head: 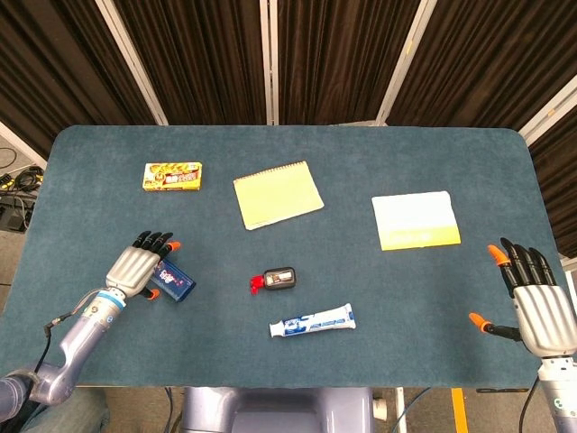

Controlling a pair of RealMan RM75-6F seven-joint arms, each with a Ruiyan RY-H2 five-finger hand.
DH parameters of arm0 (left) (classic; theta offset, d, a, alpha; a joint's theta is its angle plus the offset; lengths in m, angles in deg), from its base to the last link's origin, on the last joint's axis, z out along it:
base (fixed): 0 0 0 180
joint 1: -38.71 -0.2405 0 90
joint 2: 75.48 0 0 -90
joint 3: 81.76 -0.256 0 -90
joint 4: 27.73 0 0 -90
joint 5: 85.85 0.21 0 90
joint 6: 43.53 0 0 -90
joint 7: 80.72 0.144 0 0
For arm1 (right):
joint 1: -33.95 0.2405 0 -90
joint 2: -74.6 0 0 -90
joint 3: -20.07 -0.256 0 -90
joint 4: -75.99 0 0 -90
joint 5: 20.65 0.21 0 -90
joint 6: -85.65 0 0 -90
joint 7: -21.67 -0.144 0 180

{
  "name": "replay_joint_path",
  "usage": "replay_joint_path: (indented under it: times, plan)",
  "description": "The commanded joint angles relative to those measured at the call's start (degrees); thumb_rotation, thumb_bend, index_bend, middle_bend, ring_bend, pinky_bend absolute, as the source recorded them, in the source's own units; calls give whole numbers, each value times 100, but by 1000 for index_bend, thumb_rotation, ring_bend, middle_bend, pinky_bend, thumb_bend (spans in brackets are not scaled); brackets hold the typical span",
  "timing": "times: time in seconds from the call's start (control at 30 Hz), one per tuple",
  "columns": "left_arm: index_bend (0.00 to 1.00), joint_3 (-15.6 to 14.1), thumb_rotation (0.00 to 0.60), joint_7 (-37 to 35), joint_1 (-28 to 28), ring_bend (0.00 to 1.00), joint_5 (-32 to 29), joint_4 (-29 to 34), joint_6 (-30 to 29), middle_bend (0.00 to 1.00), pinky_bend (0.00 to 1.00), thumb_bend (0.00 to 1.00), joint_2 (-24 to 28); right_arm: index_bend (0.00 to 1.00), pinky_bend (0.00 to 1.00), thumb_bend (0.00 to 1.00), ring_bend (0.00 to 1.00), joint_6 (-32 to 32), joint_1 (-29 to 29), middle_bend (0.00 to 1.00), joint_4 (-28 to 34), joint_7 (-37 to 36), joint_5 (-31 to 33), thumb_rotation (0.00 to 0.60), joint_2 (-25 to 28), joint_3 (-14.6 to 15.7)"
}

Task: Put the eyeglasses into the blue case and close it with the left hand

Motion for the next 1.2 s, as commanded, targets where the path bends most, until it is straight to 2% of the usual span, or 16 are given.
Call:
replay_joint_path:
  times: [0.03,0.1,0.2,0.33,0.47,0.57,0.67,0.73,0.8,1.0,1.1,1.2]
  plan:
    - [323,1,600,26,23,65,-3,-41,9,103,126,156,-47,0,0,0,0,0,0,0,1,-2,2,600,0,-1]
    - [412,-2,600,50,31,123,-10,-62,10,172,185,174,-71,0,0,0,0,2,1,0,1,-7,5,600,0,-3]
    - [471,-5,600,78,36,167,-33,-84,10,222,201,175,-99,0,0,0,0,-2,1,0,-1,-12,10,600,1,-3]
    - [517,-2,600,99,36,202,-55,-110,-1,262,216,183,-123,0,0,0,0,-16,7,0,-2,-12,9,600,0,2]
    - [515,-1,600,130,28,207,-56,-138,-57,263,224,192,-149,0,0,0,0,-7,4,0,3,-3,4,600,-3,3]
    - [455,-1,600,132,26,156,-63,-142,-69,203,191,155,-152,0,0,0,0,-6,3,0,5,4,10,600,-4,1]
    - [318,-5,600,62,20,23,-65,-120,-63,63,49,36,-135,0,0,0,0,-8,4,0,7,9,14,600,-5,1]
    - [234,-14,600,24,14,0,-51,-93,-69,6,3,3,-97,0,0,0,0,-8,4,0,9,3,14,600,-3,1]
    - [162,-16,600,-14,-18,0,-11,-18,-159,0,0,0,-21,0,0,0,0,-5,4,0,11,-6,11,600,1,1]
    - [42,49,600,-48,-255,0,43,542,-709,0,0,0,466,0,0,0,0,16,-4,0,29,-68,-25,600,28,7]
    - [19,120,600,-139,-526,0,97,988,-1284,0,0,0,836,0,0,0,0,38,-13,0,31,-110,-54,600,50,13]
    - [0,229,600,-249,-944,0,180,1376,-2169,0,0,0,1127,0,0,0,0,91,-33,0,36,-146,-95,600,71,15]
